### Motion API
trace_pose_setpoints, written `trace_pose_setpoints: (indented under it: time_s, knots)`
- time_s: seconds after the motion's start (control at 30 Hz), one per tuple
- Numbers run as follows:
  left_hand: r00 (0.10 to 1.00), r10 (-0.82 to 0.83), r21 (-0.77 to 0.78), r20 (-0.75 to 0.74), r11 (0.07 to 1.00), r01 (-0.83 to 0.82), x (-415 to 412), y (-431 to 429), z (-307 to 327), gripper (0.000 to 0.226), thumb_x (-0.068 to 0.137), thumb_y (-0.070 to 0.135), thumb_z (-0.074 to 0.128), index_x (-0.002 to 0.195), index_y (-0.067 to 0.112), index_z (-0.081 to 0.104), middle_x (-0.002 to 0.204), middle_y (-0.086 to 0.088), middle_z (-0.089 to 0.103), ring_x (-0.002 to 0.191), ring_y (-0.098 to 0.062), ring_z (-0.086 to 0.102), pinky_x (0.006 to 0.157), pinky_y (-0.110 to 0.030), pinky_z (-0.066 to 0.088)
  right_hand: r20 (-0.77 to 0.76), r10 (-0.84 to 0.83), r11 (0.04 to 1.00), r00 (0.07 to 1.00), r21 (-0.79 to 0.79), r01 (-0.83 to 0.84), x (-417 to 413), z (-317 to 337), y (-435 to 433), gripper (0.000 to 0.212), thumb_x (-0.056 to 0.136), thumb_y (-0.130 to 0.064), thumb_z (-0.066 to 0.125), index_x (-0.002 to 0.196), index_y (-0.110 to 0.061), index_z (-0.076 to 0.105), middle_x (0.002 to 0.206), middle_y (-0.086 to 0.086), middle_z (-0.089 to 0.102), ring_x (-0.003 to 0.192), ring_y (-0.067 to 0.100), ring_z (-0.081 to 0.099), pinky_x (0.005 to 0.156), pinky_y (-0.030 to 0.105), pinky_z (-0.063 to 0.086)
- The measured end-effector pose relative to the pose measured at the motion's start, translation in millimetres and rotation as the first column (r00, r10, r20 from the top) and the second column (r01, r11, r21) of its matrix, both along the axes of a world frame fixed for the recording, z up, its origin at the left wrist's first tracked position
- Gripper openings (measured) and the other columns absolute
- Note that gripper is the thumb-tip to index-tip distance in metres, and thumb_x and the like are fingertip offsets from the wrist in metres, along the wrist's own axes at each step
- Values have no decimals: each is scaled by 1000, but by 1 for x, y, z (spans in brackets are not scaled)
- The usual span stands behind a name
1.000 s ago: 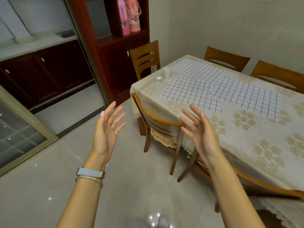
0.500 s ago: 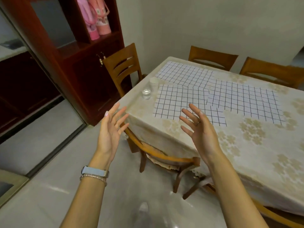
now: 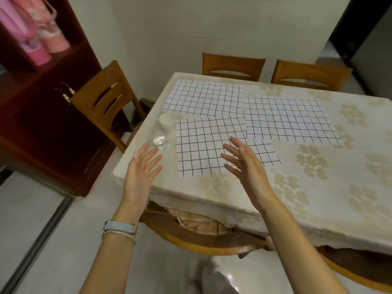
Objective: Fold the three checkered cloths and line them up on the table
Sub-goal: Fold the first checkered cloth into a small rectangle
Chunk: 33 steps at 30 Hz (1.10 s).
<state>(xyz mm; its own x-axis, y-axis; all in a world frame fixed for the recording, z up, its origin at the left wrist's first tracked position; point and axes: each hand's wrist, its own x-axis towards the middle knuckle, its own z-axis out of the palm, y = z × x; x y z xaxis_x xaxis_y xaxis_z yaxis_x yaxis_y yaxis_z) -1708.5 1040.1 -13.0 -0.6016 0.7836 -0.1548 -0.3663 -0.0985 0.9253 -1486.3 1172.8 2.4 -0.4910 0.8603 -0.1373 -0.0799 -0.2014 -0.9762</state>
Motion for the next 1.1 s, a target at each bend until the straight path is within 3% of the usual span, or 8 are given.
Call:
trace_pose_setpoints:
  time_s: [0.2, 0.4, 0.5, 0.6, 0.7, 0.83, 0.97, 1.1]
  knots:
    - [999, -14, -153, -45, 988, 7, -25, 56, -30, 38, 105, 35, 34, 137, 25, 52, 135, 0, 60, 123, -17, 58, 103, -39, 46, 165, 11, 990, 986, 135, -34, -27, -35, 48, 35, 100, -33, 50, 135, -31, 53, 132, -11, 60, 122, 5, 57, 105, 33, 45]
    - [909, -207, -413, -361, 910, 43, -44, 97, -88, 33, 101, 28, 51, 133, 32, 55, 137, 13, 54, 128, -7, 48, 111, -34, 37, 380, 117, 956, 918, 206, -207, -57, -94, 95, 39, 97, -32, 57, 135, -34, 52, 137, -18, 53, 124, -1, 50, 107, 28, 41]
    - [757, -380, -490, -532, 867, 90, -50, 106, -120, 38, 98, 17, 56, 132, 34, 51, 138, 13, 49, 127, -6, 44, 113, -31, 33, 479, 168, 920, 862, 237, -311, -68, -116, 108, 43, 95, -31, 61, 137, -30, 51, 137, -17, 51, 125, -2, 46, 101, 15, 39]
    - [518, -553, -582, -652, 803, 124, -56, 114, -150, 46, 94, 17, 62, 136, 31, 49, 146, 7, 43, 138, -13, 36, 117, -30, 24, 552, 204, 863, 808, 289, -415, -77, -138, 116, 46, 94, -27, 64, 138, -21, 52, 140, -7, 50, 129, 4, 43, 90, 0, 37]
    - [314, -665, -658, -678, 739, 145, -63, 121, -179, 52, 92, 22, 64, 141, 26, 48, 156, 5, 33, 147, -15, 21, 122, -38, 14, 666, 188, 800, 722, 322, -506, -83, -172, 122, 50, 92, -33, 65, 139, -25, 51, 147, -3, 47, 138, 12, 38, 112, 22, 30]
    - [106, -738, -718, -666, 674, 176, -73, 129, -207, 61, 90, 23, 63, 146, 26, 40, 161, 5, 21, 150, -13, 7, 121, -43, 1, 720, 165, 776, 674, 327, -539, -89, -205, 121, 53, 89, -33, 67, 139, -25, 52, 152, 0, 41, 142, 15, 33, 117, 28, 24]
    - [-7, -720, -706, -694, 678, 203, -81, 131, -225, 67, 92, 36, 61, 152, 26, 31, 162, 8, 17, 150, -11, 7, 121, -43, 2, 744, 112, 741, 659, 379, -554, -94, -228, 116, 56, 87, -38, 68, 139, -24, 52, 155, 3, 37, 146, 21, 28, 120, 40, 23]
    - [-172, -674, -695, -718, 703, 146, -90, 128, -241, 65, 95, 57, 43, 152, 29, 31, 162, 7, 19, 150, -13, 13, 121, -46, 12, 799, 58, 689, 598, 401, -603, -96, -241, 111, 63, 83, -43, 71, 140, -26, 51, 158, 5, 32, 149, 26, 20, 120, 49, 18]
